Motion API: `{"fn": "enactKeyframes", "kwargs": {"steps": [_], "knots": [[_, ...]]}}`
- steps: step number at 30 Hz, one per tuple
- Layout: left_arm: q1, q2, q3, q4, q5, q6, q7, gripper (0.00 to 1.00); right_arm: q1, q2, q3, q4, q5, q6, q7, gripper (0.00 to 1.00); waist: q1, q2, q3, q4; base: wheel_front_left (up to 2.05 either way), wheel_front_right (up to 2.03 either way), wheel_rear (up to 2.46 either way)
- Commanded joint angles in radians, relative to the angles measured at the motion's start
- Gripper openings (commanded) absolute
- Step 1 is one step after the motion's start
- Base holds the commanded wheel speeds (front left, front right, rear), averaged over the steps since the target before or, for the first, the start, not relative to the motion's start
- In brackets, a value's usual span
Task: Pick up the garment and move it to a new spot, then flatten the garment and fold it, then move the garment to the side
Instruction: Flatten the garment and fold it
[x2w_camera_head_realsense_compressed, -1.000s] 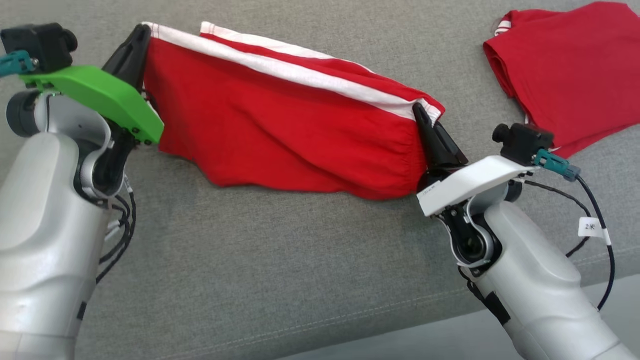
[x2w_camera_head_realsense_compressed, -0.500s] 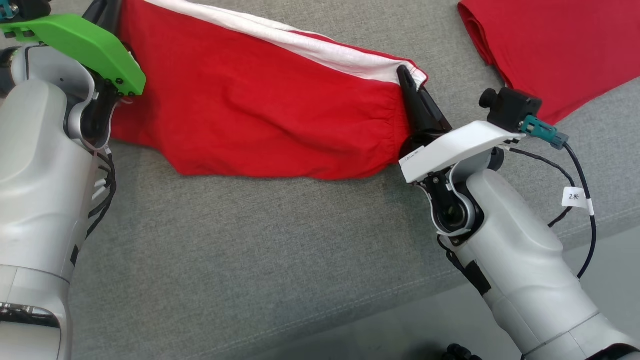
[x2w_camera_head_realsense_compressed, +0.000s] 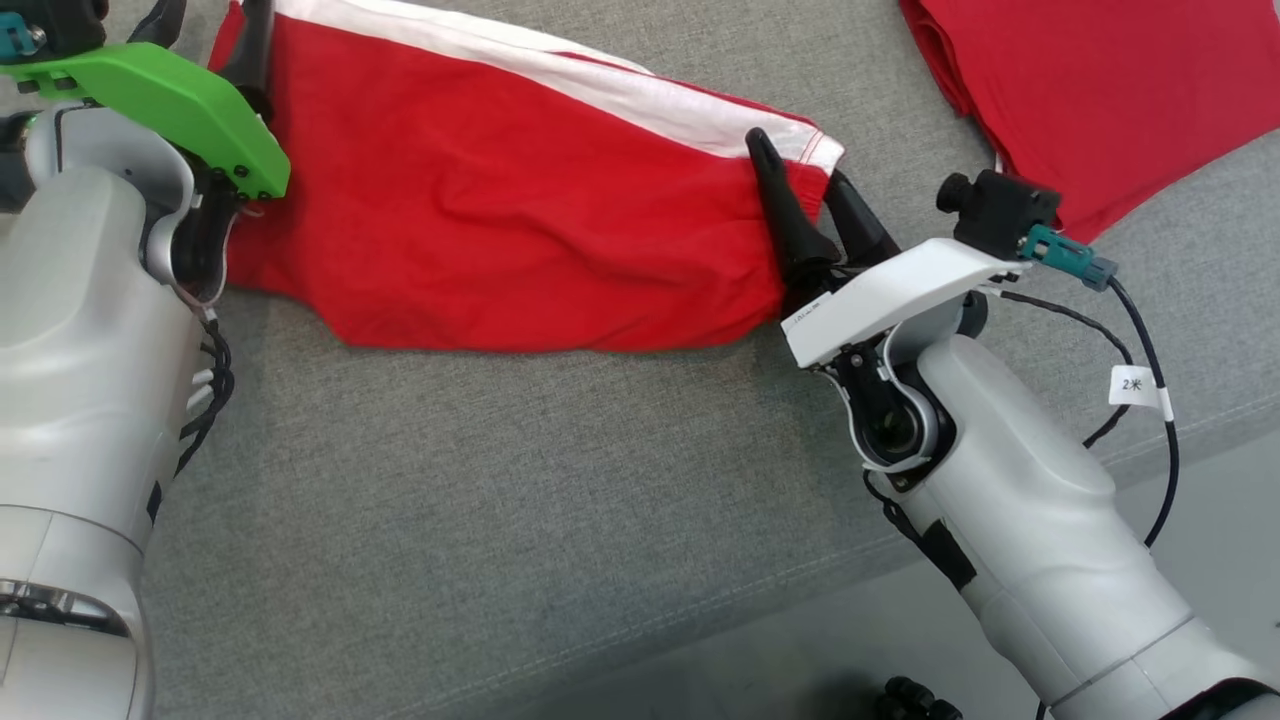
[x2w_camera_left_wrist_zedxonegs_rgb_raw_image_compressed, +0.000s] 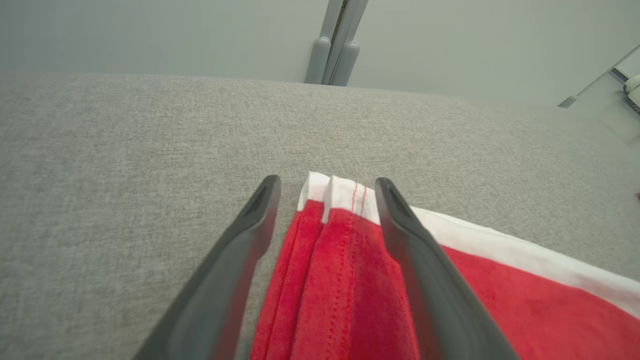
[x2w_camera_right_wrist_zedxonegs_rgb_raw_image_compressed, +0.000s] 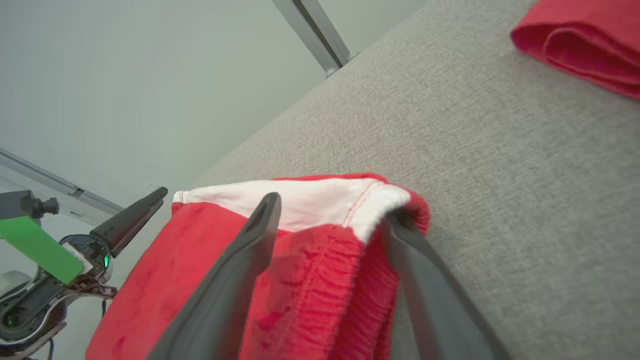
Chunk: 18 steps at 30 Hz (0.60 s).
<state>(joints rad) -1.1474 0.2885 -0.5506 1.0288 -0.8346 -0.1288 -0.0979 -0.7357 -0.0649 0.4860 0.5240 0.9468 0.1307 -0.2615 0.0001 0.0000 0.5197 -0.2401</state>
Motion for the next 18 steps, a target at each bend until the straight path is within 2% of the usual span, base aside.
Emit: {"fn": "enactKeyframes", "kwargs": {"steps": [1,6,11,14,18], "knots": [[-0.014,-0.002,-0.005,0.005,0.003,-0.003,-0.022,1.0,0.01,-0.011,-0.003,-0.002,-0.01,0.0,-0.003,1.0,-0.0001,0.0,-0.008,0.009,0.0,0.0,0.0],[0.016,-0.007,-0.027,0.018,0.018,-0.003,-0.117,1.0,0.069,-0.042,-0.035,-0.024,-0.051,0.0,-0.004,1.0,-0.0001,0.0,-0.041,0.032,0.0,0.0,0.0],[0.069,0.009,-0.024,-0.001,0.037,-0.001,-0.161,1.0,0.123,-0.073,-0.013,-0.022,-0.055,0.0,-0.004,1.0,-0.0001,0.0,-0.084,0.055,0.0,0.0,0.0],[0.113,0.017,-0.003,-0.05,0.049,0.014,-0.168,1.0,0.161,-0.093,-0.027,-0.041,-0.059,0.0,-0.003,1.0,-0.0001,0.0,-0.11,0.073,0.0,0.0,0.0],[0.213,0.056,0.075,-0.21,0.091,0.066,-0.167,1.0,0.21,-0.115,-0.059,-0.069,-0.083,0.0,-0.004,1.0,-0.0001,0.0,-0.14,0.096,0.0,0.0,0.0]]}}
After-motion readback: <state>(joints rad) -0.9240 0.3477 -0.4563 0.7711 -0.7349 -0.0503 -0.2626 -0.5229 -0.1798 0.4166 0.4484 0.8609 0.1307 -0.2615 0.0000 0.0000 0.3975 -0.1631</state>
